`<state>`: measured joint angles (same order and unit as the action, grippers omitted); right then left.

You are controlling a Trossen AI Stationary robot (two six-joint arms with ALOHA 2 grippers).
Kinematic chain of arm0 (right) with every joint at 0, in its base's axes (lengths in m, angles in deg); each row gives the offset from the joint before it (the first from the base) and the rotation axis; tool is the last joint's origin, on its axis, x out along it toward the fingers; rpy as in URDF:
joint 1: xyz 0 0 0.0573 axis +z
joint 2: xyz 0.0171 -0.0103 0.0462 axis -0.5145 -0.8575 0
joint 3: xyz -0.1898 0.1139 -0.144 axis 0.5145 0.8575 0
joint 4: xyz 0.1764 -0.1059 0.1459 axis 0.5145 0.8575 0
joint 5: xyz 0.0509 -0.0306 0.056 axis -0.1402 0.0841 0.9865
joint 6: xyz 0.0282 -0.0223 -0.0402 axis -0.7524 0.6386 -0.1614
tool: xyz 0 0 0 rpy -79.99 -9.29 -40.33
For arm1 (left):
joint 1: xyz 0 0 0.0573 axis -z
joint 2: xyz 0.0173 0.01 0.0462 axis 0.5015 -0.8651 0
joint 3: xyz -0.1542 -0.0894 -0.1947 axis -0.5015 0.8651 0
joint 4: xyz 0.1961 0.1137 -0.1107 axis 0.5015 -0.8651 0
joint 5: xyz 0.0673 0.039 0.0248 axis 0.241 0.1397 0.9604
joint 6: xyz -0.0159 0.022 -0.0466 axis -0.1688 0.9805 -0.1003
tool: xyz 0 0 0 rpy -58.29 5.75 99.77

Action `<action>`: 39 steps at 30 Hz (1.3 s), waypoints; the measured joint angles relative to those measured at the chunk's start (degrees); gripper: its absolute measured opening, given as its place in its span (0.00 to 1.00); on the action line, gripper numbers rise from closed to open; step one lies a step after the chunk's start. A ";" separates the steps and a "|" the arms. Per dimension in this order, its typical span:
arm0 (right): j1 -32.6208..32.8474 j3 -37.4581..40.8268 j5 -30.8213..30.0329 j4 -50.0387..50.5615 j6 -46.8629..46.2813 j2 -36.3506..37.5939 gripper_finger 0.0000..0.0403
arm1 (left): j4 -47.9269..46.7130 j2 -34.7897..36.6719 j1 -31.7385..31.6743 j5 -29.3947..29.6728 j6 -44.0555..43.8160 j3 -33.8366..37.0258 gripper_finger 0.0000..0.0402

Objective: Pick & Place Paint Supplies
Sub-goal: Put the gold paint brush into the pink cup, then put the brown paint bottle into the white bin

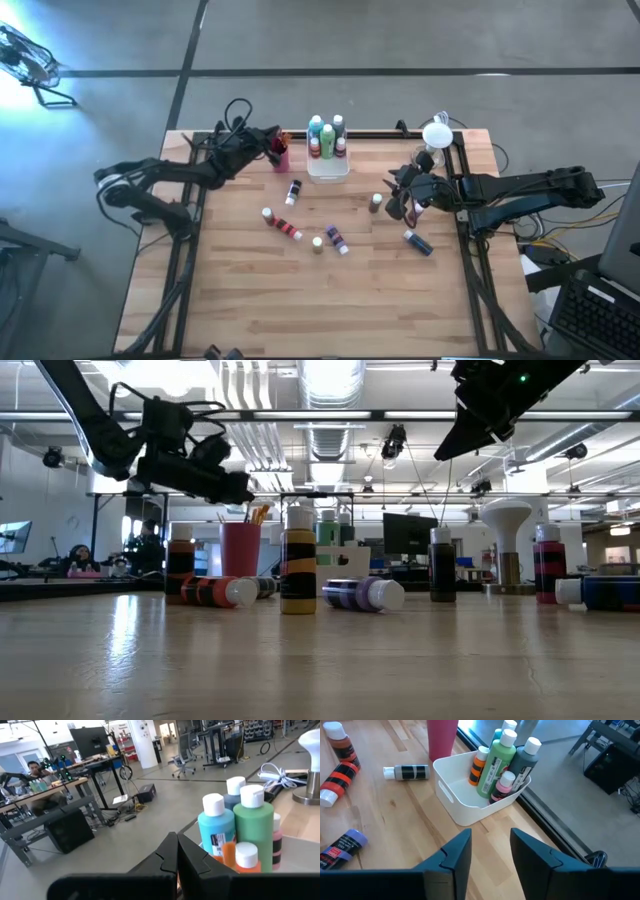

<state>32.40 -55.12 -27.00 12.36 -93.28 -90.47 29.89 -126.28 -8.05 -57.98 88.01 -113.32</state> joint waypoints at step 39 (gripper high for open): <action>0.00 0.72 -1.64 -0.04 0.22 0.00 0.32 | -0.05 -2.67 0.11 -1.05 -0.31 -1.56 0.20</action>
<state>32.40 -54.39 -28.63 12.31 -93.06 -90.47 29.84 -128.95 -7.94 -59.03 87.70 -114.88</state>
